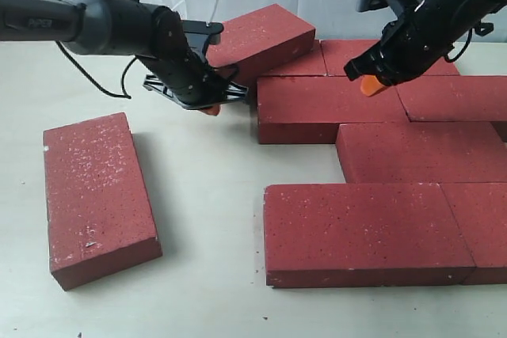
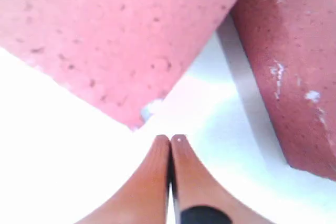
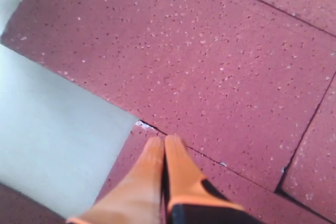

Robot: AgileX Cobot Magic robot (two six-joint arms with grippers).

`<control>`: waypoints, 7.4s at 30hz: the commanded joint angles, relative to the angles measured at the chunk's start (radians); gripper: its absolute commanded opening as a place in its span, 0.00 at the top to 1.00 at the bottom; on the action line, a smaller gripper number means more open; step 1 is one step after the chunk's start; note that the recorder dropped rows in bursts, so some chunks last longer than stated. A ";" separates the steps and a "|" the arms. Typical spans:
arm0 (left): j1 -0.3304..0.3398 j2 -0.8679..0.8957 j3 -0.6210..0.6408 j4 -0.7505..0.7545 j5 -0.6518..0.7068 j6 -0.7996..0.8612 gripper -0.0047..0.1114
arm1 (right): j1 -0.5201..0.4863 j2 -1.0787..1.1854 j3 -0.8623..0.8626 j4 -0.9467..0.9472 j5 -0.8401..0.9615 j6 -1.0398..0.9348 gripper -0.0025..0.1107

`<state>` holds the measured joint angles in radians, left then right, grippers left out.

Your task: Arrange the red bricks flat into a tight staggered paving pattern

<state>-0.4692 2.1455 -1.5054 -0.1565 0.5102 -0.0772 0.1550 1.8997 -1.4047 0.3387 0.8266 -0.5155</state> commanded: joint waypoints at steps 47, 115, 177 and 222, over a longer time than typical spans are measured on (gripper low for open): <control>0.388 -0.931 0.840 0.602 0.072 -0.475 0.96 | 0.936 0.022 0.022 0.384 0.005 0.031 0.99; 0.516 -0.402 0.327 0.101 0.111 0.092 0.96 | 0.473 0.109 -0.078 -0.210 0.118 0.224 0.99; 0.338 -0.183 -0.048 0.318 0.467 0.020 0.96 | 0.170 -0.368 0.282 0.148 0.101 -0.090 0.99; 0.446 -0.295 0.451 -0.056 0.108 0.148 0.96 | 0.670 0.250 -0.177 -0.036 0.165 -0.056 0.99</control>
<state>-0.0159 1.8511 -1.0571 -0.1872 0.6242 0.0604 0.8281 2.1860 -1.5734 0.3062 0.9812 -0.5733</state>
